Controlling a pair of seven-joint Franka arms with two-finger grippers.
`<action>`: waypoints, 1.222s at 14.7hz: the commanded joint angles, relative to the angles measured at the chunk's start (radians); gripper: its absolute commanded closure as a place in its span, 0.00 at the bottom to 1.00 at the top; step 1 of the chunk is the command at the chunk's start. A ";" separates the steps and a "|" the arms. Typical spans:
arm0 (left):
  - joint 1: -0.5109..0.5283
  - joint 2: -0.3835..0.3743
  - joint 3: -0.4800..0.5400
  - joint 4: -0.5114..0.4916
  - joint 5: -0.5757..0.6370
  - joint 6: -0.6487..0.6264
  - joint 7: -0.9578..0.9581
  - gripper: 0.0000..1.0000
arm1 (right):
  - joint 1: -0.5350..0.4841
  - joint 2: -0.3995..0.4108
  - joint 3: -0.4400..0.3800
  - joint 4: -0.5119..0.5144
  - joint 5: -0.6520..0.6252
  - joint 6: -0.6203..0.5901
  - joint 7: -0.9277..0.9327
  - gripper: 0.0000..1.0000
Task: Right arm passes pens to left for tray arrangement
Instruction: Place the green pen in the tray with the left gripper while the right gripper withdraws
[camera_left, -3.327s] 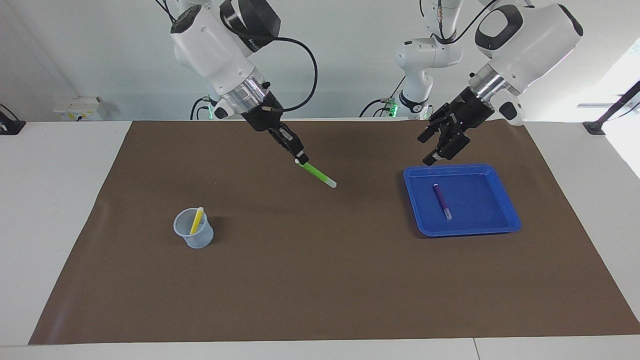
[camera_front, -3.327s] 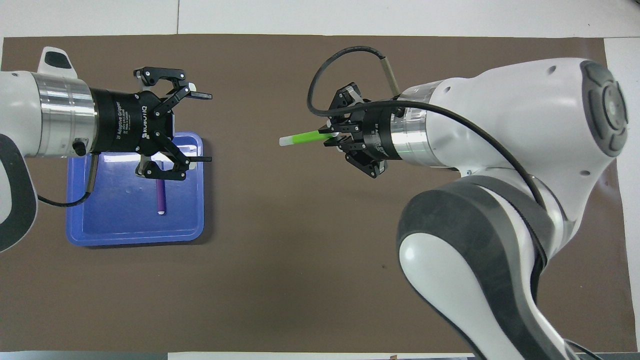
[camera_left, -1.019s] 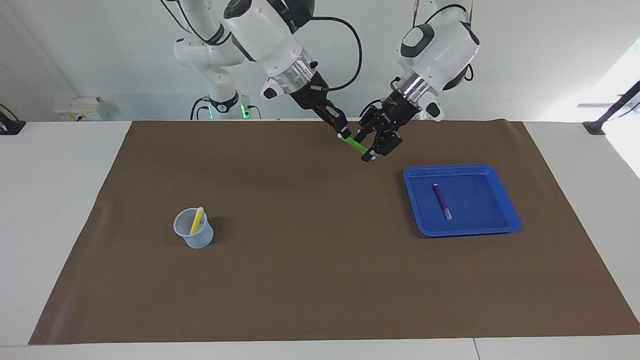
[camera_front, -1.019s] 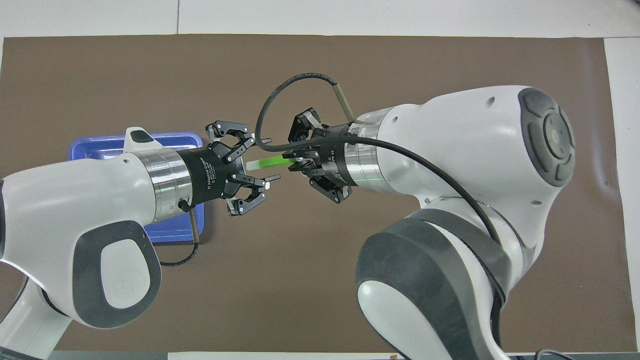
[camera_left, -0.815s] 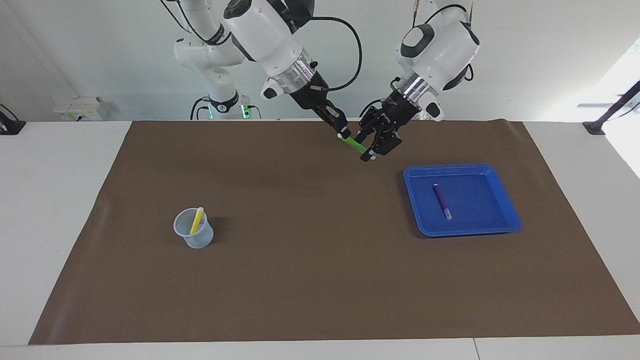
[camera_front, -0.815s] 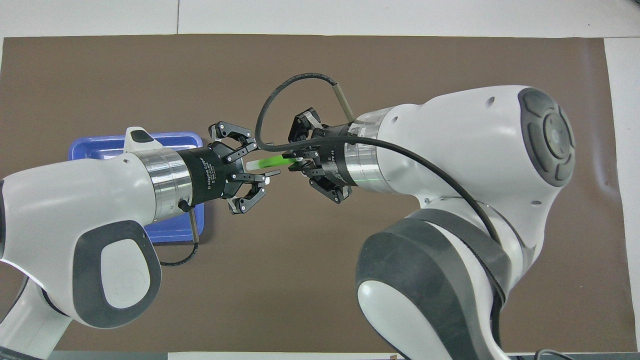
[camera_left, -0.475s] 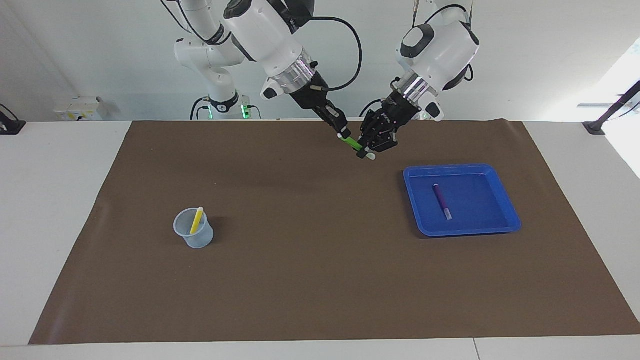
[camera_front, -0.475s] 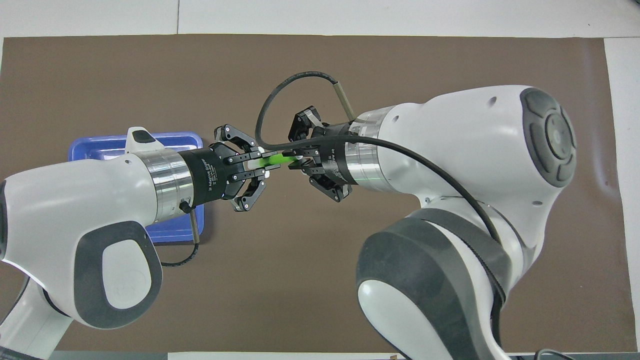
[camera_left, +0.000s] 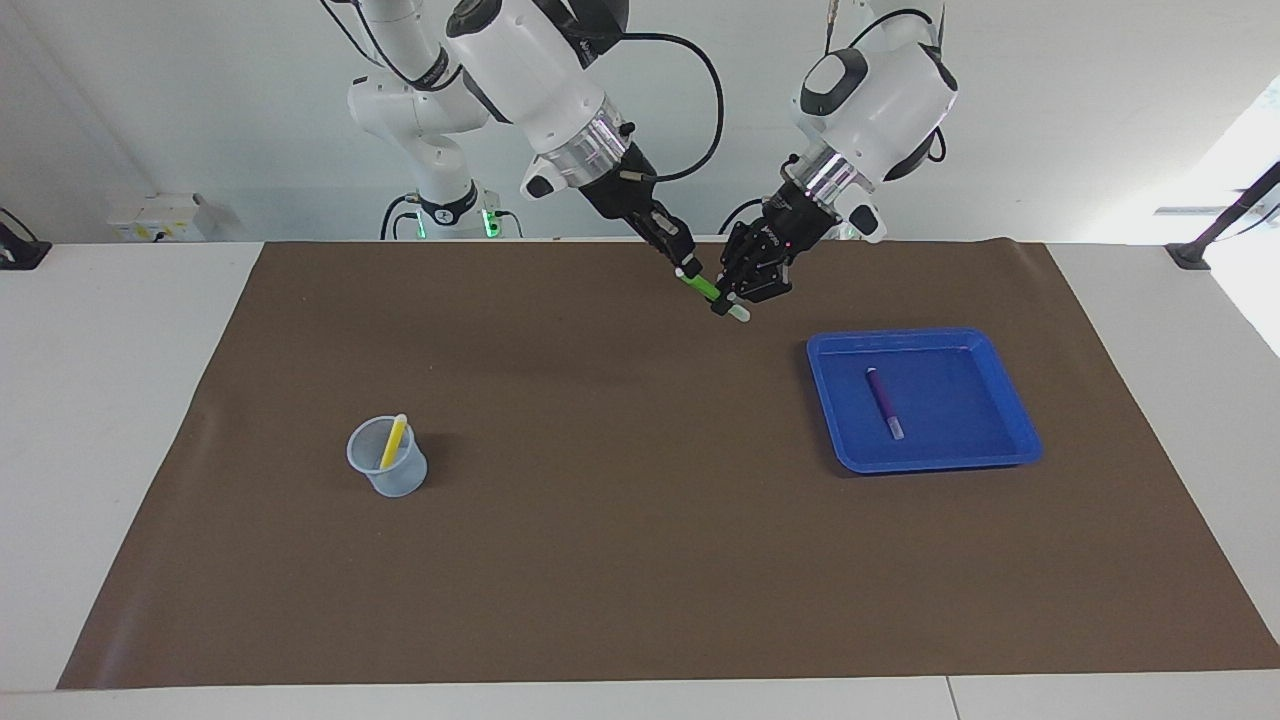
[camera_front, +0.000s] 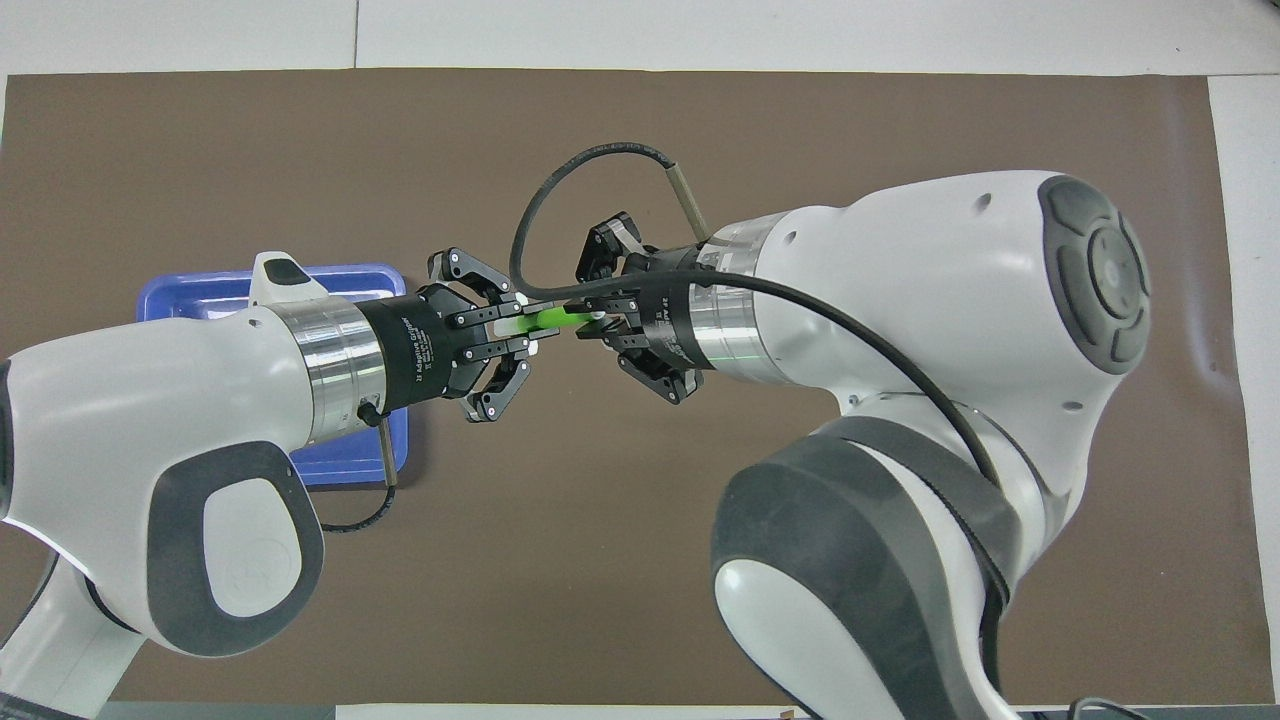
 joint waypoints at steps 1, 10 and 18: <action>0.004 -0.006 0.009 -0.007 -0.009 0.015 0.021 1.00 | -0.004 0.011 0.007 0.011 -0.020 -0.002 0.003 1.00; 0.007 -0.006 0.009 -0.007 -0.008 0.015 0.024 1.00 | -0.015 -0.004 -0.022 0.000 -0.151 -0.070 -0.109 0.00; 0.204 -0.017 0.013 -0.005 -0.003 -0.230 0.418 1.00 | -0.018 -0.124 -0.253 -0.253 -0.353 -0.161 -0.782 0.00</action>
